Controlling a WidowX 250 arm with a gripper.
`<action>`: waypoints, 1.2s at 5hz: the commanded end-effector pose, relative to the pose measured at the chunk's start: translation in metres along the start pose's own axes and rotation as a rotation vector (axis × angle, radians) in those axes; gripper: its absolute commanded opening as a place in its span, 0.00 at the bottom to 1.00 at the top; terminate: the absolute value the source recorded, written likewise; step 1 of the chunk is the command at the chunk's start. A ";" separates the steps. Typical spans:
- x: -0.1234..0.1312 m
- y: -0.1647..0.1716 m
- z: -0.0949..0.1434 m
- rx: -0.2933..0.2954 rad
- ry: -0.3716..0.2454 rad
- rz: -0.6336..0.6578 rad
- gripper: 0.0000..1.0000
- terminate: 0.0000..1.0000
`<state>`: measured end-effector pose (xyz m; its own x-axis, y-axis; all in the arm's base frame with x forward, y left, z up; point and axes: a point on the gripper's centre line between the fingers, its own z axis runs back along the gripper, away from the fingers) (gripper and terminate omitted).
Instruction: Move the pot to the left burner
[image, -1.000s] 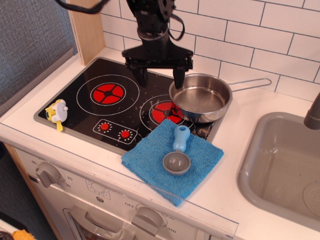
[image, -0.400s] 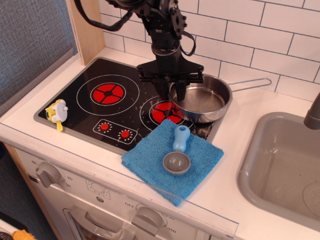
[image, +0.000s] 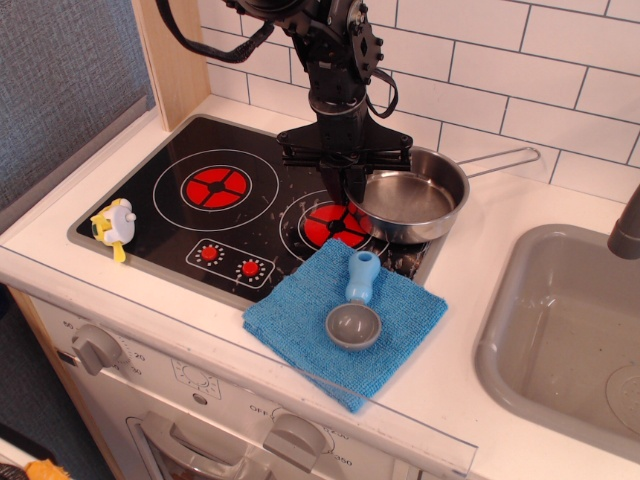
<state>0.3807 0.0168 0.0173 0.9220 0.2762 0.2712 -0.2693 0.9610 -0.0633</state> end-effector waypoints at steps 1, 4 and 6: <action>0.003 -0.004 0.031 0.005 -0.050 -0.045 0.00 0.00; -0.008 0.051 0.082 -0.015 -0.102 -0.034 0.00 0.00; -0.007 0.138 0.097 0.013 -0.116 0.035 0.00 0.00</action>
<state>0.3111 0.1451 0.0853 0.8860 0.3166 0.3388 -0.3097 0.9478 -0.0758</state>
